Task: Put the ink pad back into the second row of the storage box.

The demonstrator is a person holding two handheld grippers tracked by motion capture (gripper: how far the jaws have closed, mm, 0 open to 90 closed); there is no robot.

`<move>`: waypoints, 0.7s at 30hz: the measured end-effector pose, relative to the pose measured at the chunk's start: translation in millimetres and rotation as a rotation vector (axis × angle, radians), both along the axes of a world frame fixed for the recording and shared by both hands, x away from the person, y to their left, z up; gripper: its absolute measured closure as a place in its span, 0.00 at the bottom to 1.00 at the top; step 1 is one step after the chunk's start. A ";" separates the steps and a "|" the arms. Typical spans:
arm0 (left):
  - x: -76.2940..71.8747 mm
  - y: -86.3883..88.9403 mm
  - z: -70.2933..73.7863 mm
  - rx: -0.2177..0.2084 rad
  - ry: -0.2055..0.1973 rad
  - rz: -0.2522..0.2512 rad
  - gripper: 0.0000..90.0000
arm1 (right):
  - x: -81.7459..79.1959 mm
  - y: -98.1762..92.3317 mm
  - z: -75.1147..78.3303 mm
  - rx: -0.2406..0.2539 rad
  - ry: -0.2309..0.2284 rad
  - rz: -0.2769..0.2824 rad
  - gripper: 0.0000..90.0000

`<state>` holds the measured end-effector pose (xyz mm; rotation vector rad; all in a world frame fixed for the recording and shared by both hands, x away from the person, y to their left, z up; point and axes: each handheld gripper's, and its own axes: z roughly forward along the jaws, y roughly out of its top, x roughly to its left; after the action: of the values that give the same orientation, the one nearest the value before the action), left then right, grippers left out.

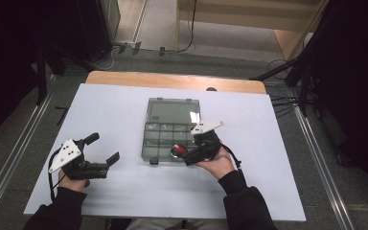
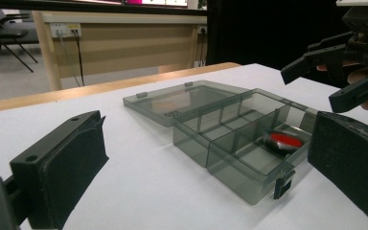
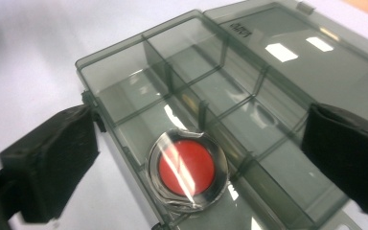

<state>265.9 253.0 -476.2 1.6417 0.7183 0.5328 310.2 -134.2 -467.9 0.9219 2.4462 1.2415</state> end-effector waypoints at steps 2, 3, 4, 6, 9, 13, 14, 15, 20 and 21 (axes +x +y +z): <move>-0.1 0.1 0.1 0.002 -0.001 0.000 0.00 | -2.2 -2.9 1.7 0.008 -0.011 0.000 0.00; -0.1 0.1 0.1 0.002 -0.001 0.000 0.00 | -2.2 -2.9 1.7 0.008 -0.011 0.000 0.00; -0.2 0.2 0.3 0.002 -0.002 0.000 0.00 | -3.2 -4.5 2.6 0.010 -0.020 -0.002 0.00; -0.2 0.4 0.4 0.001 -0.002 0.003 0.00 | -5.8 -11.3 5.8 0.034 -0.035 -0.013 0.00; -0.1 0.1 0.2 0.001 -0.002 0.003 0.00 | -8.2 -16.2 7.7 0.037 -0.045 -0.021 0.00; -0.4 -0.1 0.3 0.001 -0.002 0.002 0.00 | -13.0 -26.2 10.6 0.027 -0.060 -0.056 0.00; -0.4 0.0 0.3 0.001 -0.002 0.003 0.00 | -14.1 -28.7 11.6 0.031 -0.064 -0.067 0.00; -0.3 0.1 0.3 0.001 -0.002 0.003 0.00 | -15.1 -31.6 12.6 0.035 -0.068 -0.072 0.00; -0.5 -0.2 0.2 0.002 -0.002 0.003 0.00 | -21.2 -48.7 14.5 0.084 -0.093 -0.133 0.00; -0.5 -0.2 0.3 0.002 -0.002 0.003 0.00 | -22.1 -52.8 14.6 0.094 -0.098 -0.146 0.00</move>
<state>265.4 252.8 -475.9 1.6417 0.7187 0.5369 288.1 -186.9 -453.3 1.0189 2.2194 1.3258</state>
